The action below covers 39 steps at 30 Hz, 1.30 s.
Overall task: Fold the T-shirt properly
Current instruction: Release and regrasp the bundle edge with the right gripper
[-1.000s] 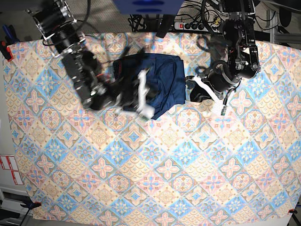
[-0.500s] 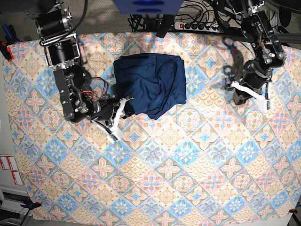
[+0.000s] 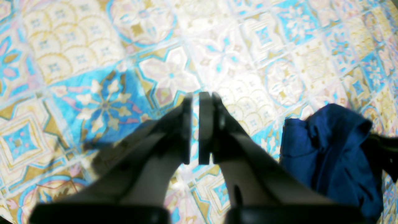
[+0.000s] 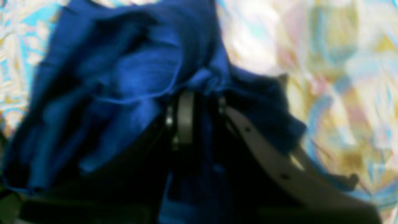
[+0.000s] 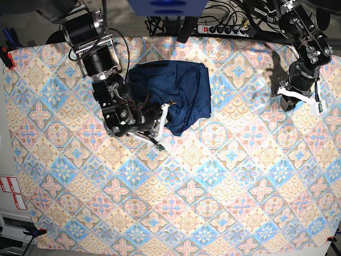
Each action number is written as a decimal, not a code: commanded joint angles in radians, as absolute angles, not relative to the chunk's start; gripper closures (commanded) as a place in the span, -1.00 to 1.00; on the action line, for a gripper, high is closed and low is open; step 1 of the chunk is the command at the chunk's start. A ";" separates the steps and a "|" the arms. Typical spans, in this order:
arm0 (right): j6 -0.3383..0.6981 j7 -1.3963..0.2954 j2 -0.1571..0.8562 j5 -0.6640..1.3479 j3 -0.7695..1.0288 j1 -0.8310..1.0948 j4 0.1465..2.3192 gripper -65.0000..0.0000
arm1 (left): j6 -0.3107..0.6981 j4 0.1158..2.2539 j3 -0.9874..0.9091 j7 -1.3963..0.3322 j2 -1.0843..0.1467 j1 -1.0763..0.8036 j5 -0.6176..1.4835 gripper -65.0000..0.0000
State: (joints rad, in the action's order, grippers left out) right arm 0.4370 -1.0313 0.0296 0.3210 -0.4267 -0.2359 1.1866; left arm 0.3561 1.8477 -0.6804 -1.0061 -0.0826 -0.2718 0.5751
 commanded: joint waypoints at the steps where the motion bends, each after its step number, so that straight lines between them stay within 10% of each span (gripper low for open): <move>1: 0.444 -1.020 0.022 0.337 -0.450 -0.252 1.199 0.72 | 0.361 1.863 -0.682 -0.987 -0.091 -0.266 0.588 0.92; 23: 0.444 -1.018 -0.067 0.338 -0.567 -0.282 1.211 0.72 | 0.366 1.863 -0.648 -0.989 -0.090 -0.268 0.590 0.92; 39: 0.444 -0.929 0.071 0.334 -0.446 -0.308 1.288 0.73 | 0.369 1.913 0.018 -0.987 -0.219 -0.289 0.590 0.92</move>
